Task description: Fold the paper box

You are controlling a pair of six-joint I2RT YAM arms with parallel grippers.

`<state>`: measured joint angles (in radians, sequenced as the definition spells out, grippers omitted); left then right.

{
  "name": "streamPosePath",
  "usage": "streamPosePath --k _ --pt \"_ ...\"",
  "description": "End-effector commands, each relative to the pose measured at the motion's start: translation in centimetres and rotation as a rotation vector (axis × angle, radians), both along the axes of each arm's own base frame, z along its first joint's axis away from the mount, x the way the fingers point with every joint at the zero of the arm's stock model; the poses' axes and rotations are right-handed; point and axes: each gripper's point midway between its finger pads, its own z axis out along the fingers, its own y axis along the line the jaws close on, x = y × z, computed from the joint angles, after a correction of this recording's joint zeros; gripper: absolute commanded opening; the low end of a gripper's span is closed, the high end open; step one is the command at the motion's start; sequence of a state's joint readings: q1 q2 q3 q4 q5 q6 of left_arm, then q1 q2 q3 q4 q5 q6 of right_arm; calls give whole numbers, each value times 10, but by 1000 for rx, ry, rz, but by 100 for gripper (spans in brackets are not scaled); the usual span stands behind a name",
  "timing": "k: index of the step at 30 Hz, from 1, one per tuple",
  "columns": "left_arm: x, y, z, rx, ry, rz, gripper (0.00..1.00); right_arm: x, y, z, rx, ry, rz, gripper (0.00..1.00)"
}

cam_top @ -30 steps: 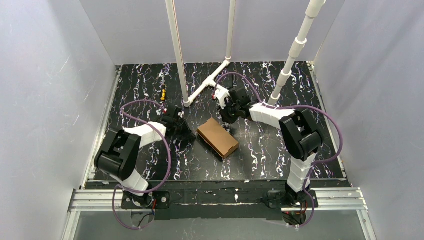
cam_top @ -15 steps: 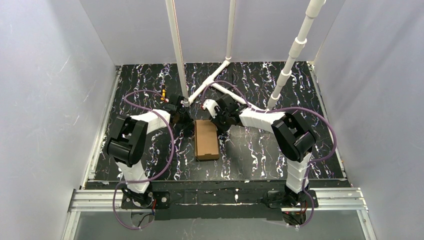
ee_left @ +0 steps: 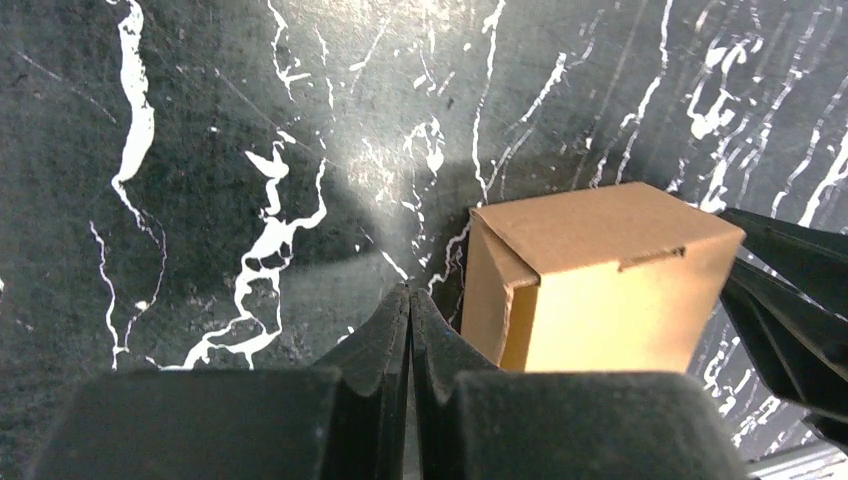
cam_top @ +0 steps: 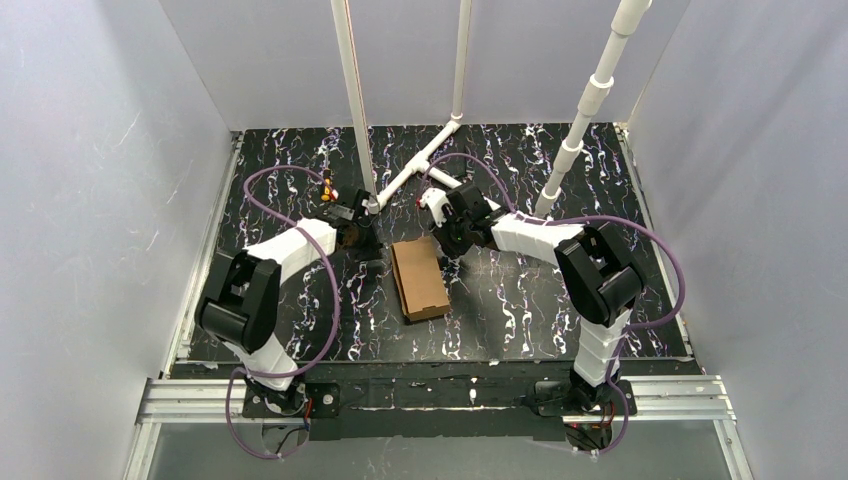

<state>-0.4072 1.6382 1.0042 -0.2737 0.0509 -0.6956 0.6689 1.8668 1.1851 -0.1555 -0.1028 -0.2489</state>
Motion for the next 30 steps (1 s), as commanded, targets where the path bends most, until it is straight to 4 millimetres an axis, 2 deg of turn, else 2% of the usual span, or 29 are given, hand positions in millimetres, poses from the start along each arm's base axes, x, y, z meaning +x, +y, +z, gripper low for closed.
streamPosePath --k 1,3,6,8,10,13,18,22,25,28,30 --pt "10 4 -7 45 28 14 0 20 15 10 63 -24 -81 33" --pt "21 -7 -7 11 28 6 0 18 26 6 89 14 -68 32" --pt "38 -43 -1 -91 24 -50 0 5 53 2 103 63 -14 32" --pt "43 -65 4 -104 25 -109 0 -10 69 0 98 71 28 32" --pt "39 -72 1 -93 36 -137 0 -17 75 -1 92 72 50 32" --pt "28 -58 0 -57 29 -117 0 -7 59 0 65 31 13 33" --pt "11 -25 10 -8 -4 -62 0 4 40 20 61 -29 -3 38" --pt "-6 -4 28 11 -50 -38 0 -7 36 38 80 -53 47 44" --pt "-24 1 35 -24 -76 -47 0 -16 27 49 78 -72 90 49" --pt "-44 1 42 -78 -99 -61 1 -36 18 55 75 -62 187 52" --pt "-62 1 39 -133 -99 -62 2 -51 9 57 55 -65 276 54"
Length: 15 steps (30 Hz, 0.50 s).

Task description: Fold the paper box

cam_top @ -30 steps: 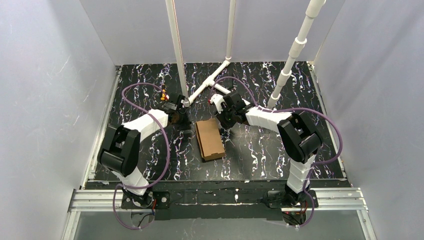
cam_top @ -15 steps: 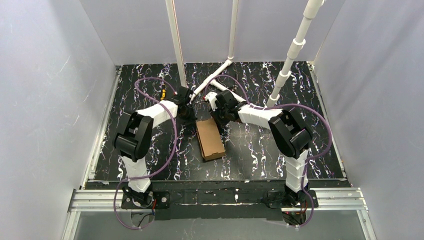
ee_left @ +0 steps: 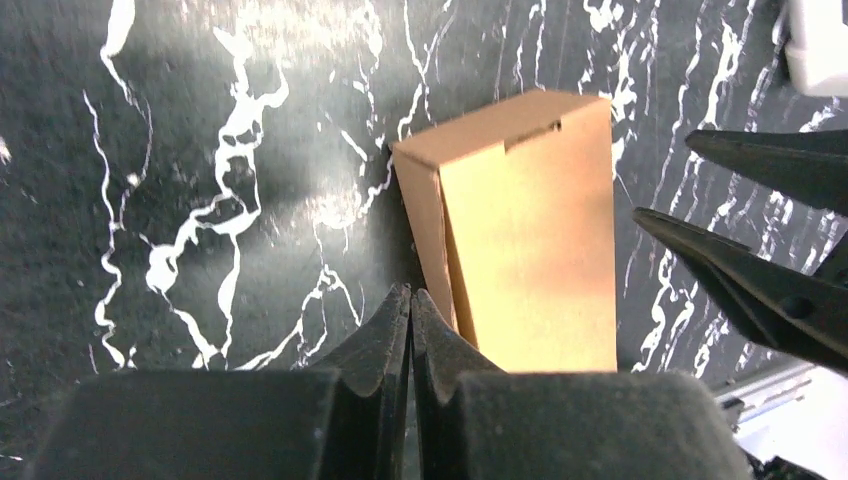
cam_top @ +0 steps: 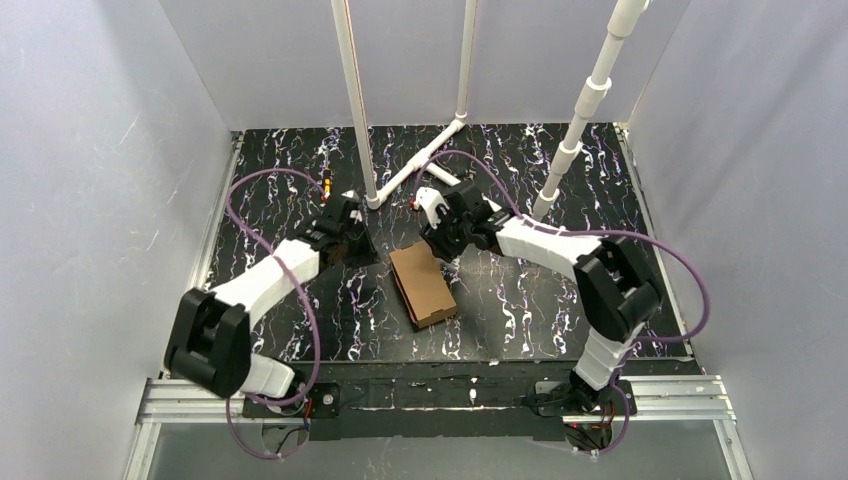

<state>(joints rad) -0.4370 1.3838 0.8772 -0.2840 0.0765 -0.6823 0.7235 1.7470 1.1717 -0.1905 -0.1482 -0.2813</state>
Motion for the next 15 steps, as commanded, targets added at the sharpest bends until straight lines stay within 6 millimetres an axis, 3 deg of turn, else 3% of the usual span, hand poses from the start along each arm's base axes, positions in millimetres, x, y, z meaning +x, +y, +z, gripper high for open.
streamPosePath --k 1,5,9,15 --pt "-34 -1 -2 -109 4 -5 1 -32 -17 16 -23 -25 193 55" --pt "-68 -10 -8 -268 35 23 1 -56 -42 17 -46 -13 296 57" --pt "-91 -17 -18 -296 77 47 0 -69 -61 15 -8 5 326 58" --pt "-106 -44 -35 -255 132 80 0 -74 -65 -8 46 32 270 53"
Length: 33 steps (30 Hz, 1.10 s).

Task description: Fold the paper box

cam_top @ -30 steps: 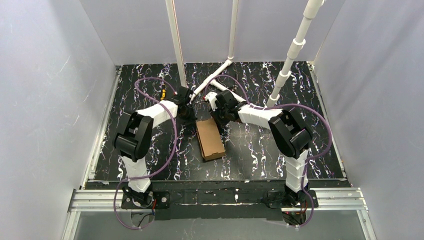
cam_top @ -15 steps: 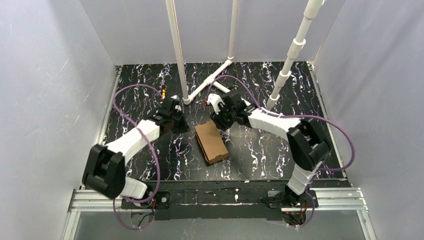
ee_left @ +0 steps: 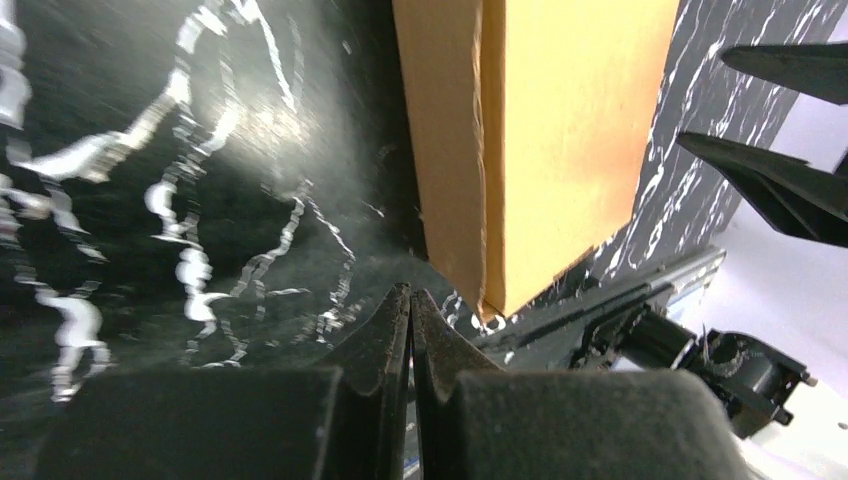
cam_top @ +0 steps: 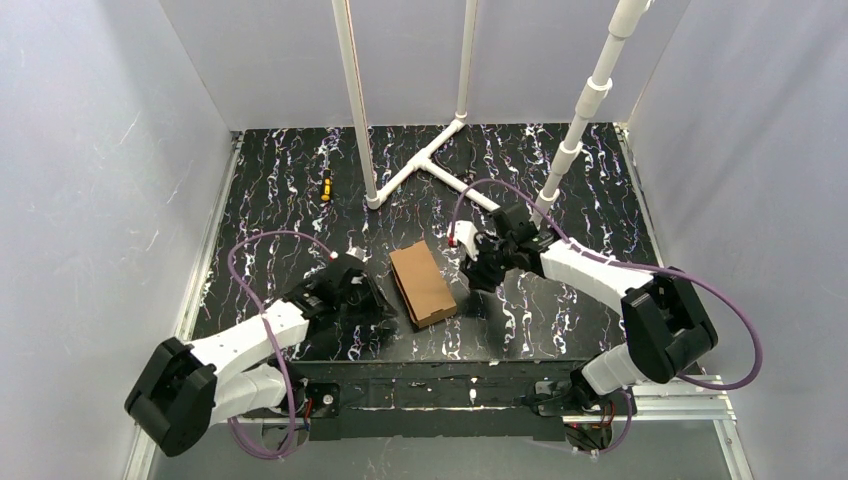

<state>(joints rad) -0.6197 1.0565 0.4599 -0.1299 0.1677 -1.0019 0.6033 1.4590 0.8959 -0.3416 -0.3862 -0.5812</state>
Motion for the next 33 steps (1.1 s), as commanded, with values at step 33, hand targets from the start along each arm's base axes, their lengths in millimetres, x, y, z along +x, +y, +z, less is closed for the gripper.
streamPosePath --k 33 --pt "26 35 28 248 -169 -3 26 15 4 10 9 -126 9 57"
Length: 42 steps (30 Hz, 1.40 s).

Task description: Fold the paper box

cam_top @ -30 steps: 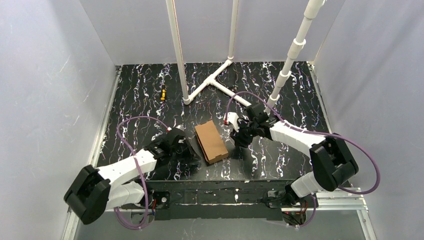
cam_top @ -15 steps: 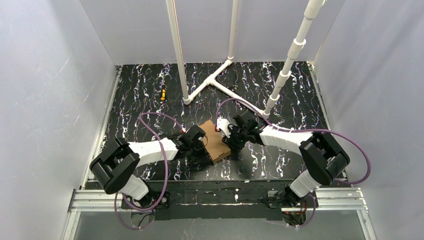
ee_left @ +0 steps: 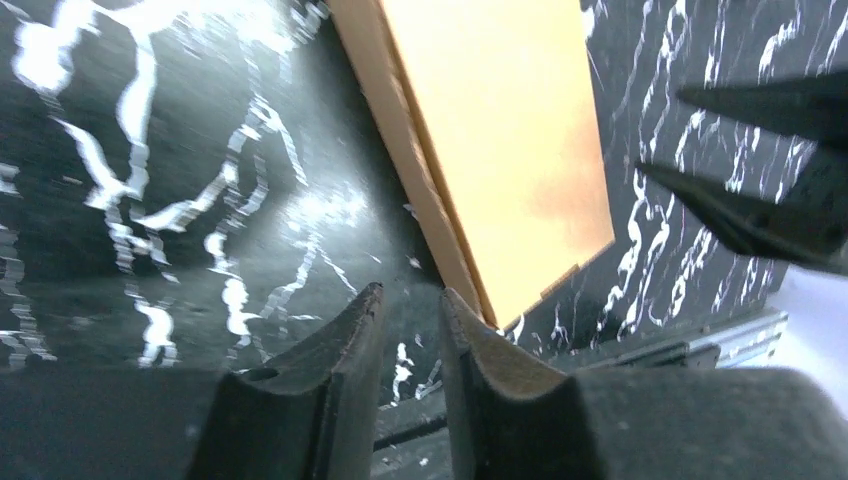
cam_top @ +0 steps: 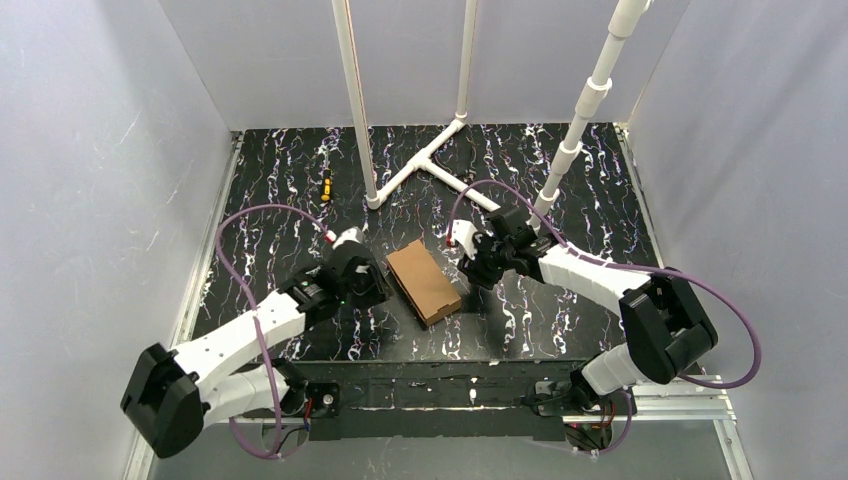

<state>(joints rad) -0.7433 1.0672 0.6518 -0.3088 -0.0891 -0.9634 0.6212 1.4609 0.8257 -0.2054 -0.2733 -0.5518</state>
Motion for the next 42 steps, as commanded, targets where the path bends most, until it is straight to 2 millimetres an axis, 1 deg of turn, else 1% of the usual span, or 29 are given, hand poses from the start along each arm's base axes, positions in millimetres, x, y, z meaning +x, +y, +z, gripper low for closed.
streamPosePath --k 1,2,4,6,8,10,11,13,14,15,16,17,19,20,21,23,24,25,27,28,31,33,34,35,36,38,40,41,42 --pt "11 40 -8 56 -26 -7 29 2 9 27 38 -47 78 57" --pt "14 41 -8 28 -22 1 31 6 10 31 44 -61 67 57" --pt "22 41 -8 -22 -11 16 31 15 14 37 62 -80 29 57" --pt "27 39 -11 -52 10 37 27 28 18 42 81 -90 -26 57" --pt "32 33 -15 -72 38 50 24 39 24 41 82 -76 -62 56" --pt "37 31 -22 -69 75 75 12 49 29 35 75 -56 -94 55" --pt "40 31 -23 -63 87 89 8 55 32 31 67 -51 -110 55" --pt "46 31 -34 -42 132 123 0 66 37 21 49 -37 -153 54" --pt "49 28 -33 -49 139 128 0 70 39 15 36 -29 -169 53" --pt "51 24 -40 -47 174 128 0 73 42 10 25 -21 -184 52" --pt "55 19 -42 -59 193 129 0 76 44 5 10 -14 -198 51" --pt "57 12 -46 -76 217 122 0 76 47 -3 -5 -4 -200 50" --pt "64 -1 -50 -113 247 114 0 71 55 -9 -16 6 -189 48" --pt "65 -9 -53 -125 258 105 0 65 60 -12 -20 13 -173 48" --pt "70 -18 -53 -145 254 91 0 55 69 -15 -25 19 -143 47" --pt "74 -34 -52 -154 259 64 0 41 78 -18 -26 33 -100 47" --pt "76 -39 -52 -152 256 53 0 34 84 -18 -25 39 -78 46" --pt "78 -42 -52 -151 255 53 0 32 85 -19 -25 45 -72 45" --pt "78 -40 -52 -138 258 57 0 37 82 -17 -39 29 -92 46" --pt "77 -35 -52 -114 256 65 0 43 77 -15 -50 9 -113 46" --pt "70 -8 -47 -8 220 77 0 56 61 -5 -43 3 -143 48" --pt "61 12 -38 52 180 85 1 54 53 9 -53 -10 -108 51" --pt "55 20 -27 60 141 83 4 51 50 18 -44 -18 -78 54" --pt "48 26 -23 63 120 74 9 47 46 26 -37 -28 -51 57" --pt "40 31 -19 54 101 64 18 45 41 35 -29 -45 -36 60" --pt "25 35 -10 6 62 38 32 40 30 48 -14 -70 8 65" --pt "11 31 0 -91 26 16 46 37 16 60 14 -75 5 70" --pt "1 28 -2 -151 17 2 53 33 11 71 45 -83 23 73" --pt "-3 19 4 -246 -8 -9 61 27 7 79 77 -74 46 76"
